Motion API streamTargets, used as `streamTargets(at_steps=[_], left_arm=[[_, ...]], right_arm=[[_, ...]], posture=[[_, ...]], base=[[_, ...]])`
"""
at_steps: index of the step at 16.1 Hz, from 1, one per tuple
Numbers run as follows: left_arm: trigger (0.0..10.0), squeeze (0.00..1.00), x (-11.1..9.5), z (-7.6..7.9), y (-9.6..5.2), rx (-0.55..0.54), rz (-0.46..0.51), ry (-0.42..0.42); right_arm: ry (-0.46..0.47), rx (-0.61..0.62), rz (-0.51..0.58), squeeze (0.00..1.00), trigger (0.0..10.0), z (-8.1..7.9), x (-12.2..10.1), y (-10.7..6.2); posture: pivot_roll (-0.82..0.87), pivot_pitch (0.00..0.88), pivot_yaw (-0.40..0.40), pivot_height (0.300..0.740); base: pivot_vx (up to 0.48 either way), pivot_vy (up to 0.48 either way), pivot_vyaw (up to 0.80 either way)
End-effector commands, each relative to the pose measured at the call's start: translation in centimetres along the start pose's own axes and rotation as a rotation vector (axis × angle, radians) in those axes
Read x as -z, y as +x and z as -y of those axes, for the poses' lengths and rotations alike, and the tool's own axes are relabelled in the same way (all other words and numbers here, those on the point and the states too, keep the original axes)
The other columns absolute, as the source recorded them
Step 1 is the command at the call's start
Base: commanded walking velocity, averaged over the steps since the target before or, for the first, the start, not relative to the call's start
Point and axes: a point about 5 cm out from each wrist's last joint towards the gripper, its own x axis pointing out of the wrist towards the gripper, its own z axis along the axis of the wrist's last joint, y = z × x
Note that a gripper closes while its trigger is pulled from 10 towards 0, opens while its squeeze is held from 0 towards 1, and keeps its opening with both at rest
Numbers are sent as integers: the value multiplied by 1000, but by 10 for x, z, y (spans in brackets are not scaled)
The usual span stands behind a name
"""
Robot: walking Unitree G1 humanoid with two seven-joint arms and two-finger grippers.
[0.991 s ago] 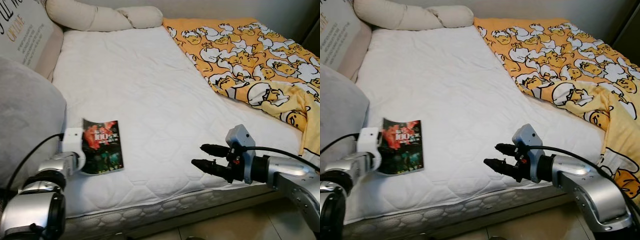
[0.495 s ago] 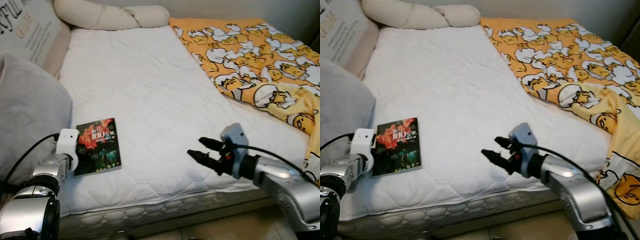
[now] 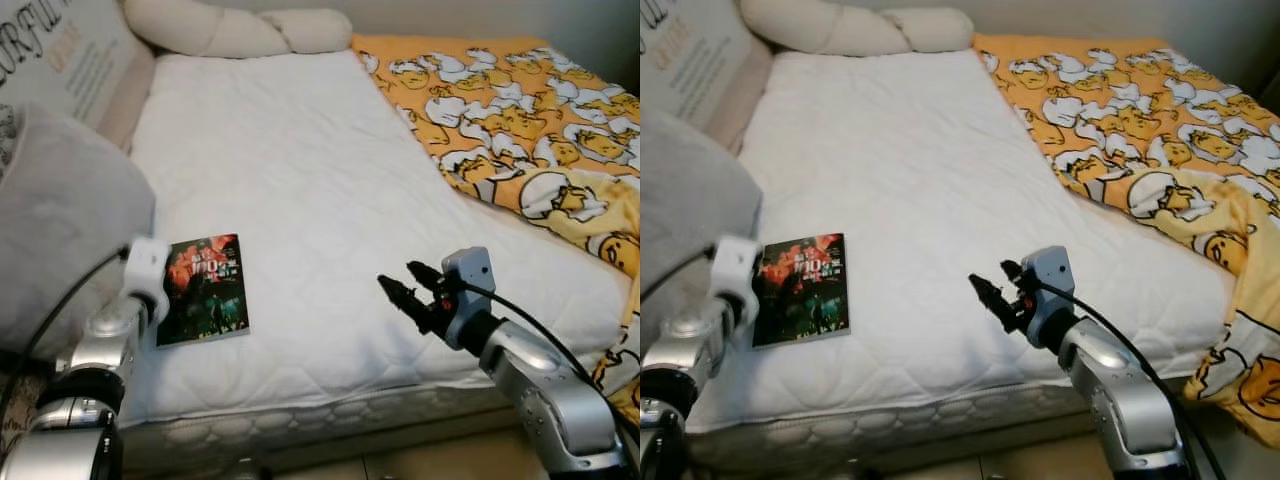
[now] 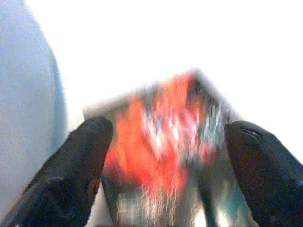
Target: Clean up the room
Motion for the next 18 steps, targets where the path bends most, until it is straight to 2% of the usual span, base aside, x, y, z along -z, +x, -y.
streamTargets(at_steps=[1,3,5,7,9,11,12,15,16,17,18], left_arm=[[10000,1000,-19,10,-5,3,123,-64],[10000,1000,-41,34,-24,12,252,-113],[10000,1000,-46,46,-34,25,281,-101],[10000,1000,-41,57,-48,41,257,-31],[10000,1000,-31,63,-62,1,211,-54],[10000,1000,-20,63,-79,-35,147,-18],[10000,1000,-17,63,-82,-42,132,-11],[10000,1000,-16,64,-83,-53,115,-6],[10000,1000,-17,64,-84,-60,113,-7],[10000,1000,-17,64,-85,-71,107,-6],[10000,1000,-18,64,-86,-78,101,-4]], right_arm=[[33,90,-19,0,10000,9,6,-4],[65,212,5,0,10000,16,11,-6],[88,296,54,0,10000,21,11,-6],[42,409,71,0,10000,26,10,-8],[66,329,71,0,10000,18,12,-9],[56,323,26,0,10000,11,24,-11],[-1,354,0,0,10000,12,29,-11],[-44,435,24,0,10000,20,28,-10],[-43,420,37,227,10000,19,26,-11],[-48,409,35,761,10000,19,26,-12],[-41,398,30,1000,10000,19,28,-12]], posture=[[-41,0,-29,740],[-47,0,-27,740],[-50,0,-26,740],[-52,0,-24,740],[-30,0,-37,740],[-13,0,-48,740],[-10,0,-49,740],[-6,0,-52,740],[-6,0,-53,740],[-4,0,-50,740],[-2,0,-48,740]], base=[[0,0,0],[0,0,0],[0,-311,0],[0,-349,0],[0,-352,0],[0,-356,0],[0,-356,0],[0,-352,0],[0,-356,0],[0,-360,0],[0,-356,0]])
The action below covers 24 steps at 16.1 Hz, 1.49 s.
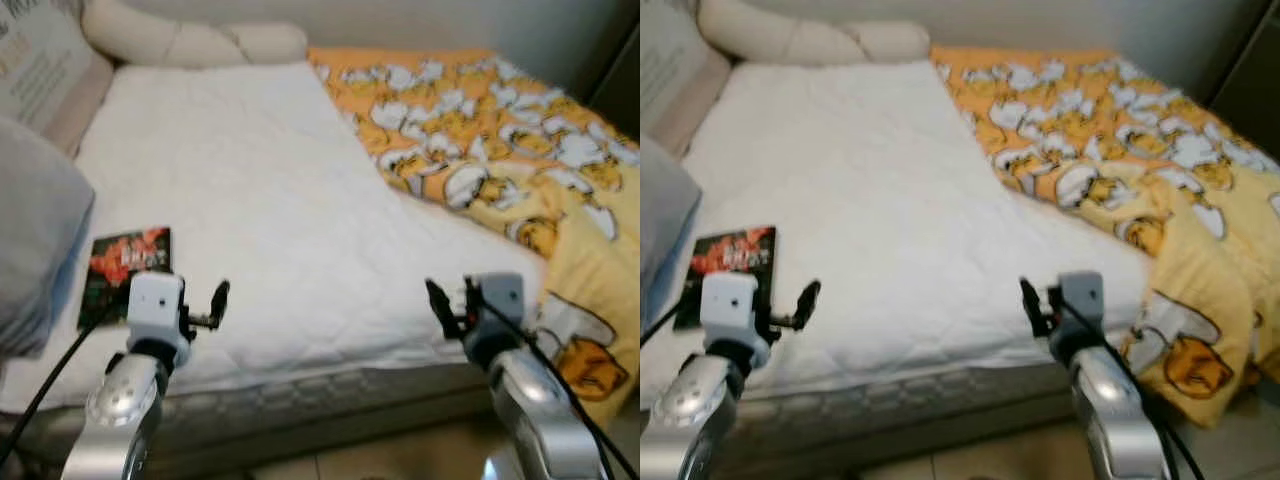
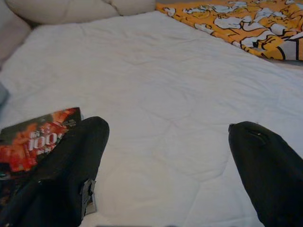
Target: Clean up the room
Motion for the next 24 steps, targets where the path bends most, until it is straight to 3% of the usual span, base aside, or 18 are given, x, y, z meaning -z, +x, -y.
streamTargets(at_steps=[1,2,3,5,6,8,9,11,13,14,16,19,23,24], left_arm=[[10000,1000,-4,-4,0,-24,-4,23],[10000,1000,-4,-5,1,-23,-6,29],[10000,1000,-4,-6,2,-22,-7,40],[10000,1000,-6,-7,9,-13,-9,56],[10000,1000,-6,-6,11,-9,-10,58],[10000,1000,-9,-4,14,-17,-5,57],[10000,1000,-8,-5,17,-31,-16,93],[10000,1000,-9,2,32,-4,-7,114],[10000,1000,-12,4,37,2,2,111],[10000,1000,-13,-2,38,-28,5,100],[10000,1000,-12,-14,36,-98,5,71],[10000,1000,-14,-21,33,-134,23,54],[10000,1000,-16,-20,27,-129,29,63],[10000,1000,-15,-17,25,-118,32,32]], right_arm=[[34,-9,1,1000,10000,-3,-2,2],[78,-11,-4,1000,10000,-5,-2,3],[64,-1,-1,1000,10000,-4,-3,3],[106,79,29,1000,10000,8,-5,0],[4,63,24,1000,10000,8,-4,5],[-10,-1,109,1000,10000,1,-21,20],[6,-13,115,1000,10000,-2,-23,25],[-102,-66,62,1000,10000,-16,-22,38],[-101,-86,81,1000,10000,-21,-26,43],[-99,-71,93,1000,10000,-17,-27,45],[-86,-6,89,1000,10000,-6,-25,44],[-41,8,64,1000,10000,-2,-20,41],[33,-4,59,1000,10000,-5,-14,34],[30,-8,61,1000,10000,-7,-13,31]], posture=[[-2,0,-45,740],[-7,0,-39,740],[-11,0,-34,740],[-49,0,-5,740],[-41,0,-12,740],[-24,0,-38,740],[-12,0,-46,740],[-13,0,-50,740],[-15,0,-51,740],[-20,0,-48,740],[-31,0,-39,740],[-25,0,-38,740],[-9,0,-41,740],[-7,0,-42,740]], base=[[0,-352,0],[0,-352,0],[0,-349,0],[0,-337,0],[0,-337,0],[0,-332,0],[0,-266,0],[0,-264,0],[0,-255,0],[0,-255,469],[0,-262,631],[0,-262,627],[0,-133,0],[0,0,0]])
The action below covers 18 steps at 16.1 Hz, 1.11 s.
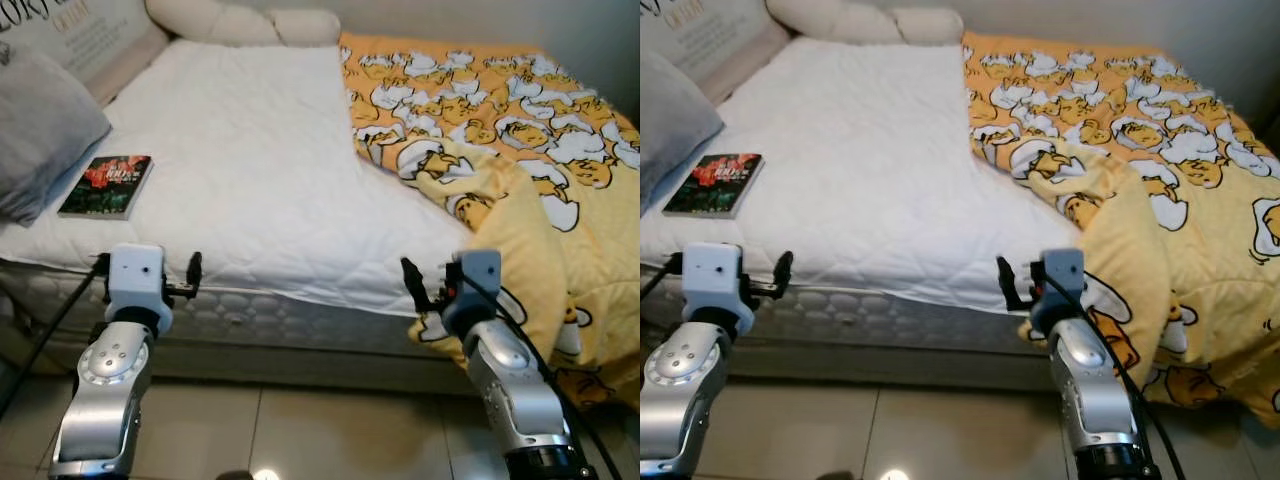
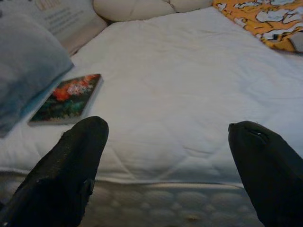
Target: Clean up the room
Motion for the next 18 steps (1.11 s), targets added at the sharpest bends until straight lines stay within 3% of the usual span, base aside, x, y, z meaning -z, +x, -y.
streamTargets(at_steps=[1,2,3,4,9,18], left_arm=[[10000,1000,-4,6,-2,28,12,-9],[10000,1000,-4,9,-3,43,11,-8],[10000,1000,-6,12,-4,59,19,-16],[10000,1000,-9,15,-3,72,28,-28],[10000,1000,-12,20,-1,93,33,-27],[10000,1000,-11,14,6,79,30,-31]], right_arm=[[8,11,-9,1000,10000,5,2,-4],[-1,8,-14,1000,10000,4,2,-4],[-8,11,-19,165,10000,4,2,-4],[4,19,-23,0,10000,5,1,-3],[-13,32,-39,0,10000,12,0,0],[-10,18,-16,0,10000,4,-6,10]], posture=[[-7,0,-42,740],[-7,0,-42,740],[-9,0,-41,740],[-2,0,-46,740],[19,0,-57,740],[6,0,-49,740]], base=[[0,0,0],[0,0,0],[0,0,0],[0,0,0],[163,0,-780],[340,0,0]])
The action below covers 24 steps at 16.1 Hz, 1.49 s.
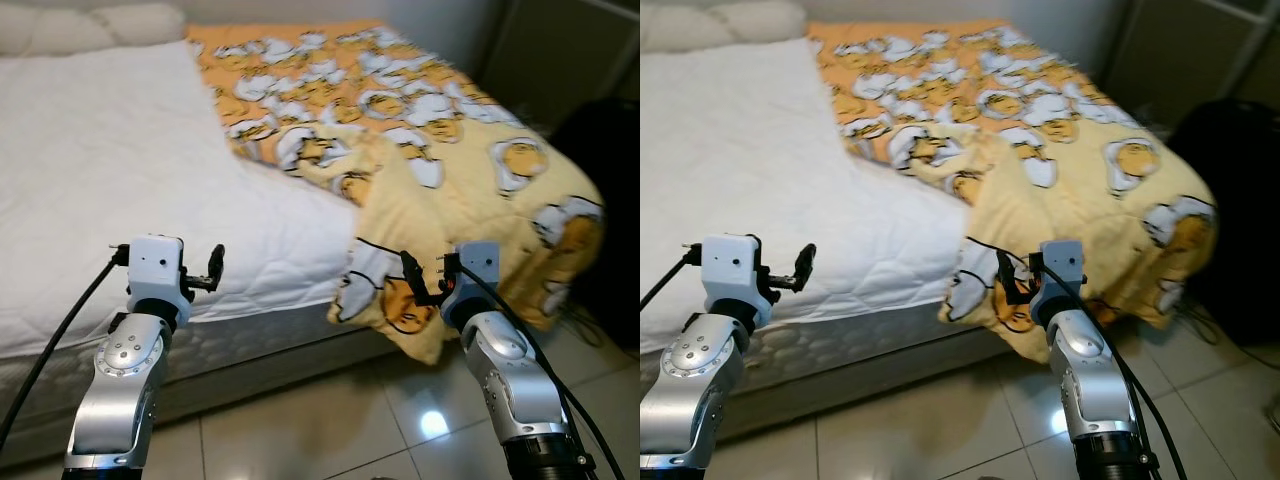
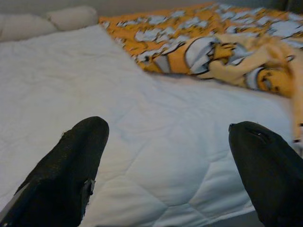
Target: Clean up the room
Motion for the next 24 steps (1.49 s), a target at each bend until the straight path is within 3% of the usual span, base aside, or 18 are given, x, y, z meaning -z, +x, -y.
streamTargets(at_steps=[1,7,19,24], left_arm=[[10000,1000,1,1,1,5,-1,-1],[10000,1000,3,0,2,9,-10,3],[10000,1000,4,2,3,30,-8,23],[10000,1000,5,3,-12,32,-8,33]], right_arm=[[-11,8,-1,0,10000,5,-1,0],[-24,-26,-10,0,10000,-3,1,0],[-39,-24,-32,0,10000,-2,4,0],[-51,-23,-34,0,10000,5,3,-14]], posture=[[5,0,-47,740],[3,0,-46,740],[5,0,-48,740],[3,0,-56,740]], base=[[345,0,0],[347,0,0],[361,0,0],[344,0,0]])
